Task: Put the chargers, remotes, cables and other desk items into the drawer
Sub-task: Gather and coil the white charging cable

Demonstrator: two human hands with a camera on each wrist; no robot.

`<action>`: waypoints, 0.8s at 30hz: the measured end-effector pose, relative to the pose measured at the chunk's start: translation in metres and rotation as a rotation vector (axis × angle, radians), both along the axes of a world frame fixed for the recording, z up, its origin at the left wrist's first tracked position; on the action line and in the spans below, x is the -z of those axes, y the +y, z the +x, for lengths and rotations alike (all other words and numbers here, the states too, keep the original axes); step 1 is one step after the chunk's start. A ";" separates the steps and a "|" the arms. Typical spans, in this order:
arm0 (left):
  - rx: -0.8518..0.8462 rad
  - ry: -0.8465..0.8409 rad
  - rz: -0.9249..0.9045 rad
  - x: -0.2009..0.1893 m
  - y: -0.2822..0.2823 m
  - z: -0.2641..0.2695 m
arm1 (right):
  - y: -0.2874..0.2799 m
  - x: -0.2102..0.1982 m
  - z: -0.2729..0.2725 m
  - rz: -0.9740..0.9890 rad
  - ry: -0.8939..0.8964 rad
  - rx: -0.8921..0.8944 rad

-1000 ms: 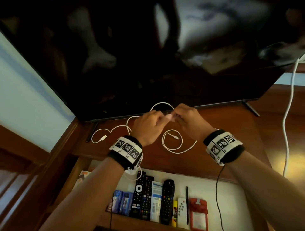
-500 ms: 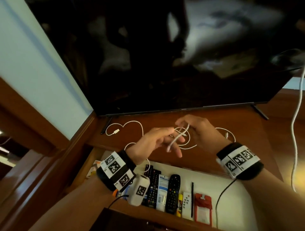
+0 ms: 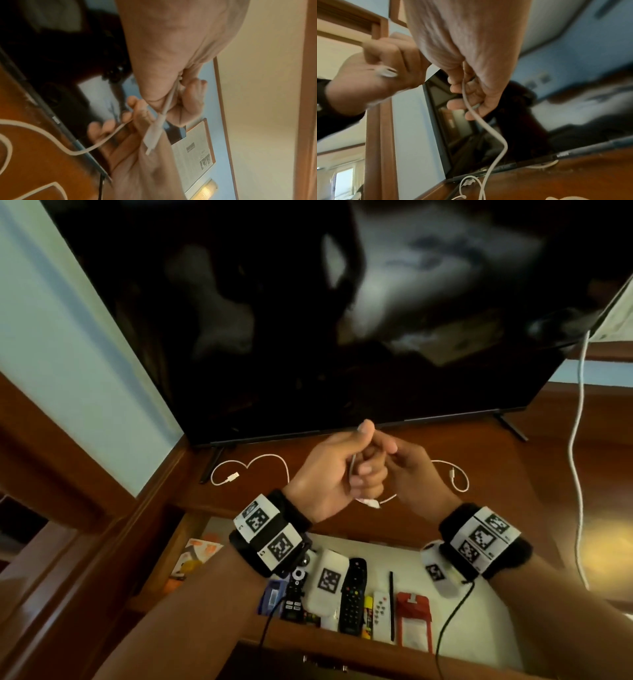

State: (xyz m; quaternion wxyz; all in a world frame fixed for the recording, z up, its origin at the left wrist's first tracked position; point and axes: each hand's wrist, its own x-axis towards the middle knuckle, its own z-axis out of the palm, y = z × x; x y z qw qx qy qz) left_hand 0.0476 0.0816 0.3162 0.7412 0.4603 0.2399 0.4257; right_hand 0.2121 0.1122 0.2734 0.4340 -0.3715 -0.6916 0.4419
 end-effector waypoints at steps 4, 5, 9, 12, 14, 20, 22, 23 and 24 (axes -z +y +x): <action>-0.121 0.085 0.105 -0.016 0.012 0.004 | -0.020 0.002 -0.012 -0.107 0.037 -0.034; -0.148 0.119 0.134 -0.018 0.015 0.006 | -0.023 0.002 -0.014 -0.062 -0.034 -0.016; -0.275 0.377 0.338 -0.017 0.026 0.013 | -0.029 -0.004 -0.015 0.295 -0.346 0.072; -0.317 0.724 0.533 -0.014 0.031 0.009 | -0.032 -0.015 -0.006 0.271 -0.404 0.088; -0.279 0.906 0.608 -0.007 0.033 0.002 | -0.036 -0.022 0.001 0.237 -0.360 0.056; 0.018 0.953 0.553 -0.004 0.020 -0.009 | -0.039 -0.043 0.023 0.279 -0.186 0.057; 0.196 0.721 0.312 -0.003 0.011 -0.009 | -0.035 -0.048 0.027 0.239 -0.080 0.085; 0.289 0.561 0.209 -0.003 0.007 -0.008 | -0.033 -0.049 0.028 0.204 -0.012 0.107; 0.365 0.397 0.121 -0.003 0.004 -0.006 | -0.030 -0.048 0.026 0.175 0.052 0.129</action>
